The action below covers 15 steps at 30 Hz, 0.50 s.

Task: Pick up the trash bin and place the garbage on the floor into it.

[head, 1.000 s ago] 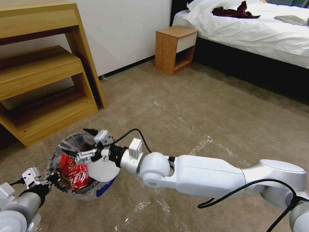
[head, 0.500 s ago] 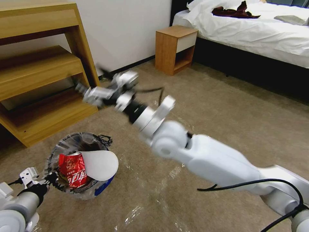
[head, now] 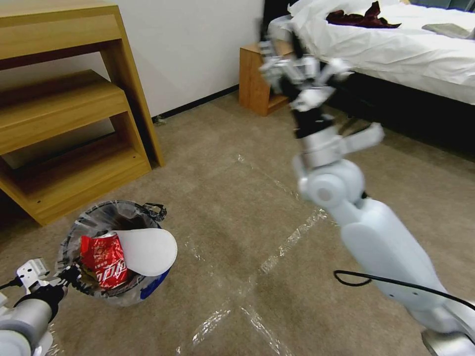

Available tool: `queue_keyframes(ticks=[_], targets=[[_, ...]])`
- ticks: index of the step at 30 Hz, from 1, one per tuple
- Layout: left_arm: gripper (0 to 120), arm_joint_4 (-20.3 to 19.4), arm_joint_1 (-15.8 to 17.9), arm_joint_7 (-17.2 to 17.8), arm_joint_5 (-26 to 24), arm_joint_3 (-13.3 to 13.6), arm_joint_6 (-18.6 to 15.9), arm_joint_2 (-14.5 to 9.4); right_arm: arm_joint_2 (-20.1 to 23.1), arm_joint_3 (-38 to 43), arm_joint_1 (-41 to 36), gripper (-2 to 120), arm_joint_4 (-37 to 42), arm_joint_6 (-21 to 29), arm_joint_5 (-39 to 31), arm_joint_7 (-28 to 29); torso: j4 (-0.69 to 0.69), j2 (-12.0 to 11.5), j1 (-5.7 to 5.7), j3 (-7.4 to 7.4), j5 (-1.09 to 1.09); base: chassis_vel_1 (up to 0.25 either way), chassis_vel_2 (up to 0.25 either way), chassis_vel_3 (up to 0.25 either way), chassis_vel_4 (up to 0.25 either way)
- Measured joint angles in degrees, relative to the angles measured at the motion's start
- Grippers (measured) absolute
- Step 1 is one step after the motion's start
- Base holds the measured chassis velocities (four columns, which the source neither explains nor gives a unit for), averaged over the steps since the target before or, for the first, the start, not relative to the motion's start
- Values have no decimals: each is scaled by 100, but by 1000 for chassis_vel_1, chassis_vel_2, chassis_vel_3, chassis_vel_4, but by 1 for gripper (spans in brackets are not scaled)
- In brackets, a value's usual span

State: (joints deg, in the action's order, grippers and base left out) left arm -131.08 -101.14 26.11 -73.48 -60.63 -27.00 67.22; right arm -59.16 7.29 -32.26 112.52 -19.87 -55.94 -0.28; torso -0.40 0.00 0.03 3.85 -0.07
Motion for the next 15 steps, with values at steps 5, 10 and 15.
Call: queue_keyframes(ticks=[5, 10, 15], targets=[[0, -13, 31, -76, 229, -3, 65, 73, 119, 1293, -1302, 100, 304, 271, 738, 477, 4, 0, 0, 0, 1, 0, 0, 0, 0], [0, -72, 9, -90, 266, -4, 79, 123, -59, 2109, -2574, 100, 573, 248, 1563, 700, 2, 0, 0, 0, 0, 0, 0, 0, 0], [0, -92, -45, -89, 248, -8, 70, 135, -387, 2465, -3562, 100, 735, 11, 2348, 716, 4, 0, 0, -1, -1, 0, 0, 0, 0]])
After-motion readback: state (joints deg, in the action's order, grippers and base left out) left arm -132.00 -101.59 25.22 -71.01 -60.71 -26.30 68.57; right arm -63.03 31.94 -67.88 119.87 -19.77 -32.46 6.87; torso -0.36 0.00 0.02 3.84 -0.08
